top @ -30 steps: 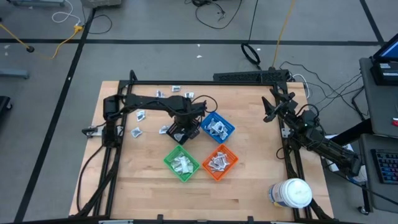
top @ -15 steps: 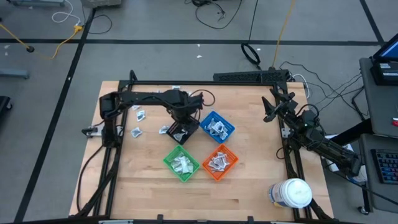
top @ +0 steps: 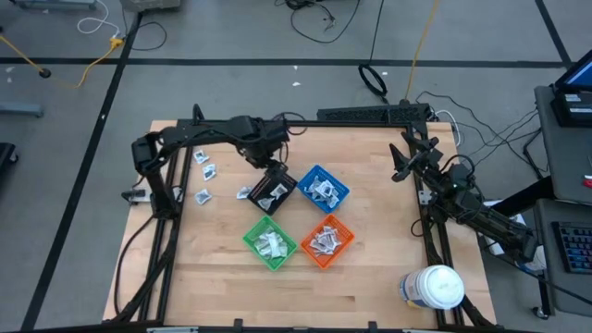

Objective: Pick & Place First Aid Supplies
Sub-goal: Put the black towelette pack into the black bin

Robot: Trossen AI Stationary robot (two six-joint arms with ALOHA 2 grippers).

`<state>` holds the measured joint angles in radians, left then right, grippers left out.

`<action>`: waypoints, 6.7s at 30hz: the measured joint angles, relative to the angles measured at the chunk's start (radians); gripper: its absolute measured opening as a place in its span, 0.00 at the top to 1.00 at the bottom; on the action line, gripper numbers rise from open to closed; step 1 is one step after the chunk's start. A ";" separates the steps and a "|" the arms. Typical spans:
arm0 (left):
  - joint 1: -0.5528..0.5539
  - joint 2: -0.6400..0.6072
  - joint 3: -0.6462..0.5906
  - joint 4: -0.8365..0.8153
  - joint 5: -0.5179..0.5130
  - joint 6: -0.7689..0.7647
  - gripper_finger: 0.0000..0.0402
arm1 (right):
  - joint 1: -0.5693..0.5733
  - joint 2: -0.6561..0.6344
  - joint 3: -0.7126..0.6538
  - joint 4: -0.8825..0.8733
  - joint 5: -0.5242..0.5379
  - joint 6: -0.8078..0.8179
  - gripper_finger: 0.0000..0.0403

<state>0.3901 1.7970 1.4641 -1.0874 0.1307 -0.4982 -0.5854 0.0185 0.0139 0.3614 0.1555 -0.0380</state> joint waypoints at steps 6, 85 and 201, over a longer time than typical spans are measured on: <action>0.059 -0.097 -0.160 0.006 -0.035 -0.050 0.44 | 0.000 0.000 0.000 0.000 0.000 0.000 0.35; 0.219 -0.376 -0.484 -0.008 -0.141 -0.154 0.98 | 0.000 0.000 0.000 0.000 0.000 0.000 0.35; -0.110 -0.325 -0.729 0.453 -0.116 0.598 0.39 | 0.000 0.000 0.000 0.000 0.000 0.000 0.35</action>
<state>0.2800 1.4724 0.7354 -0.6341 0.0148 0.1001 -0.5854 0.0181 0.0142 0.3614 0.1555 -0.0382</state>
